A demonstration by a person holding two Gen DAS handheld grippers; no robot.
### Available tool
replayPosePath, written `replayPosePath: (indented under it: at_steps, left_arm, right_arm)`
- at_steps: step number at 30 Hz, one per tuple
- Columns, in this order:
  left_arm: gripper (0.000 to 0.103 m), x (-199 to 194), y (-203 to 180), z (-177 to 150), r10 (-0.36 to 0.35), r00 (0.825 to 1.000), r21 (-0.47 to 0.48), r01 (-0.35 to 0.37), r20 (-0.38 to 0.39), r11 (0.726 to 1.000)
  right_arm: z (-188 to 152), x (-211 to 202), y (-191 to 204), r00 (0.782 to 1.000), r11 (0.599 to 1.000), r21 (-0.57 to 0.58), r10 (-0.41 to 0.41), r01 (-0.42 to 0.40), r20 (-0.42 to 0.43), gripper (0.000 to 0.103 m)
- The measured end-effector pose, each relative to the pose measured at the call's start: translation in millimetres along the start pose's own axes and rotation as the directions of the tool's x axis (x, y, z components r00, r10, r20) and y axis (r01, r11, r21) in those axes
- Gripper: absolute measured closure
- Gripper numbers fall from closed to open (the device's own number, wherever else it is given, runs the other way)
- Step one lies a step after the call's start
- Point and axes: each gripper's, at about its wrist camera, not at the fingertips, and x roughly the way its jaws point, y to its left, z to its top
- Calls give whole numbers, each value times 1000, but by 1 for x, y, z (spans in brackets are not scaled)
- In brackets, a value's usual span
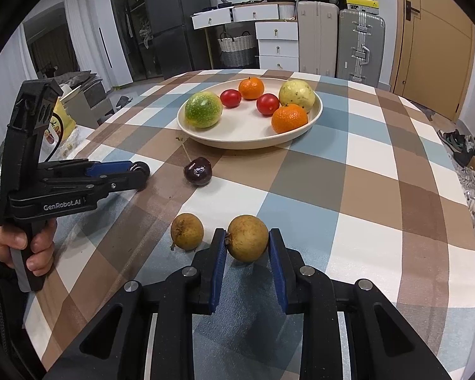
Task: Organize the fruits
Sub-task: 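Grasp a dark cherry with the left tool while the right tool grasps a brown fruit, then carry the cherry and brown fruit over the plate and release both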
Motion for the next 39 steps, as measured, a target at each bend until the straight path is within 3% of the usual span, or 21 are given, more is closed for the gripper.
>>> replayPosePath:
  at_steps: [17, 39]
  left_arm:
    - [81, -24, -6, 15, -4, 996, -4, 4, 87, 1000]
    - [81, -38, -27, 68, -11, 984, 61, 0, 178, 998]
  right_arm:
    - [11, -12, -5, 999, 1000, 12, 15, -15, 52, 76]
    - [63, -14, -8, 987, 999, 19, 29, -32, 156, 76]
